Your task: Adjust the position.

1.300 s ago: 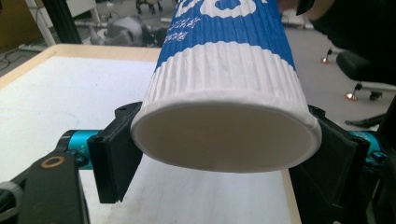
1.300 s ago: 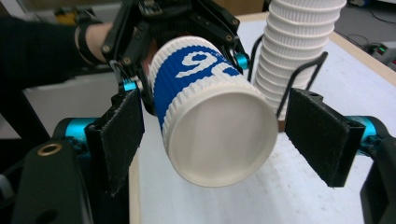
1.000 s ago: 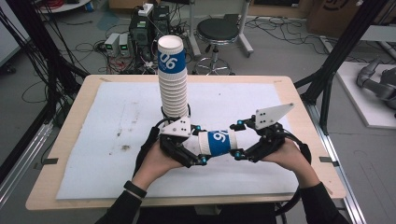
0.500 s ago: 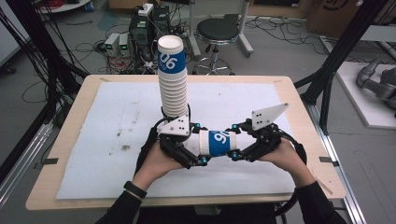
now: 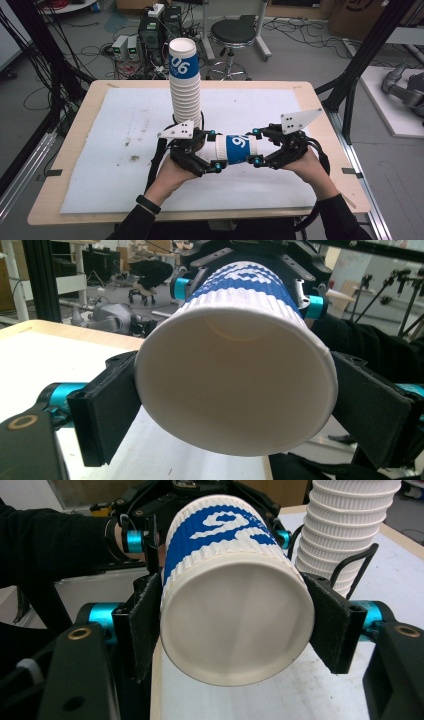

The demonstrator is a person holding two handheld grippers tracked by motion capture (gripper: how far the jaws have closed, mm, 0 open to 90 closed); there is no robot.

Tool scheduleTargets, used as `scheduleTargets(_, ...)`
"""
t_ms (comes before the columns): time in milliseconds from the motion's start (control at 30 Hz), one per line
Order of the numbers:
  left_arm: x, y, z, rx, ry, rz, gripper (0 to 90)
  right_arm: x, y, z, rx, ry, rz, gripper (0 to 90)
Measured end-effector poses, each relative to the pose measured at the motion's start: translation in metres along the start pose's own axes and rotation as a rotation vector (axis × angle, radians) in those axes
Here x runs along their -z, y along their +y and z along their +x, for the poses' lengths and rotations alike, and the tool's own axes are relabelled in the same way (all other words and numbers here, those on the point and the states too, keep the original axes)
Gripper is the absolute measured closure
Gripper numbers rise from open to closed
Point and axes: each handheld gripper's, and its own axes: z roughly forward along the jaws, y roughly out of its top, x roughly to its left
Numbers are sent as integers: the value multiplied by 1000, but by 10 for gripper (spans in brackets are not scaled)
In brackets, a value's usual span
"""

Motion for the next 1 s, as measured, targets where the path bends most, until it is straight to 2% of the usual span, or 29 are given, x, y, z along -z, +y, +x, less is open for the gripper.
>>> scheduleTargets(100,0,-2,3,23,-5,-8,108,-1,-1,1,2,-12,-4,305)
scheduleTargets(167,0,-2,3,24,-6,-8,108,-1,-2,1,1,-13,-5,305)
scheduleTargets(300,2,-1,1,5,9,-18,107,0,-1,1,6,-15,-15,305)
scheduleTargets(467,-1,-1,0,-16,-4,-15,72,0,-2,0,6,2,-31,305)
scheduleTargets(633,-5,-2,-1,-15,-18,-5,74,-2,-3,1,4,17,-42,305)
scheduleTargets(667,-5,-2,-1,-15,-18,-5,89,-2,-3,1,4,17,-45,305)
scheduleTargets(700,-4,-2,0,-5,-41,-15,128,-2,-3,1,9,21,-49,305)
scheduleTargets(767,-1,0,0,-15,-37,-20,172,-2,-4,1,4,31,-48,307)
scheduleTargets(833,0,4,-1,-32,-30,13,183,-3,-5,1,4,34,-38,307)
scheduleTargets(867,0,4,-1,-32,-30,13,186,-4,-5,1,4,35,-23,306)
scheduleTargets(967,1,11,-4,-67,-10,75,189,-6,-6,0,1,35,1,303)
scheduleTargets(1000,1,11,-4,-67,-10,75,190,-7,-5,1,-1,32,13,299)
